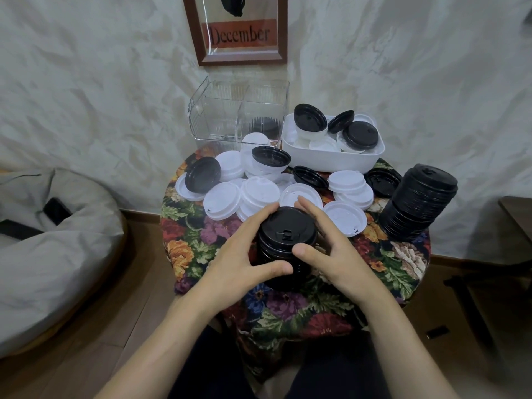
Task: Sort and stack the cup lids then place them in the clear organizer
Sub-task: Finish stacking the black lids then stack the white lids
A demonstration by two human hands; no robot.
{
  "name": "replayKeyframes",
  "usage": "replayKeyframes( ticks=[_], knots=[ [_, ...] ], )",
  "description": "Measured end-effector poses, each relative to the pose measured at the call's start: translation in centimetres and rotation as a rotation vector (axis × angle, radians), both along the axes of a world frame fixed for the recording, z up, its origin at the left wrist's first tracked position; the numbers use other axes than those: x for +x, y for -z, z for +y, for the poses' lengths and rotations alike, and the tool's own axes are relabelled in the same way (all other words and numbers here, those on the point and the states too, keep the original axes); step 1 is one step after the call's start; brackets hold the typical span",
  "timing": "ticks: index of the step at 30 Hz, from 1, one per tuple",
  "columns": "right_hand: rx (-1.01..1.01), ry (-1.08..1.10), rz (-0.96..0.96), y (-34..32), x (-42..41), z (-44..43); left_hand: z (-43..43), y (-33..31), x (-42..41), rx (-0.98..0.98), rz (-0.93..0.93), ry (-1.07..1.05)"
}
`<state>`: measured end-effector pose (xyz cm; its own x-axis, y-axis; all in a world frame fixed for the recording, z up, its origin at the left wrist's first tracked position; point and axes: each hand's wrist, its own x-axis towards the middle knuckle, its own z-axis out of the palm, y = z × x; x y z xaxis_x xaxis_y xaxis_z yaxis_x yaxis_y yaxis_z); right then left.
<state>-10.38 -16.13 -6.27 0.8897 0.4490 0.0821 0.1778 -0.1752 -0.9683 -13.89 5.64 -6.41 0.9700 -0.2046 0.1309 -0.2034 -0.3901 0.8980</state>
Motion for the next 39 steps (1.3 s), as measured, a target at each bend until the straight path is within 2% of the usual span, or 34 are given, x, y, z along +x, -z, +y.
replayKeyframes(
  ticks=[14, 22, 32, 39],
  knots=[
    [0.023, 0.022, 0.025, -0.1, 0.1, 0.1, -0.2, 0.1, -0.1, -0.077, 0.032, 0.018],
    [-0.061, -0.094, 0.055, -1.4, 1.0, -0.6, 0.0, 0.0, 0.2, -0.052, 0.014, 0.033],
    [-0.067, -0.074, 0.056, -1.2, 1.1, -0.4, -0.1, 0.7, 0.5, -0.120, 0.015, 0.004],
    [-0.093, -0.108, 0.058, -1.0, 1.2, -0.6, -0.1, 1.4, 0.4, -0.067, 0.005, -0.018]
  ],
)
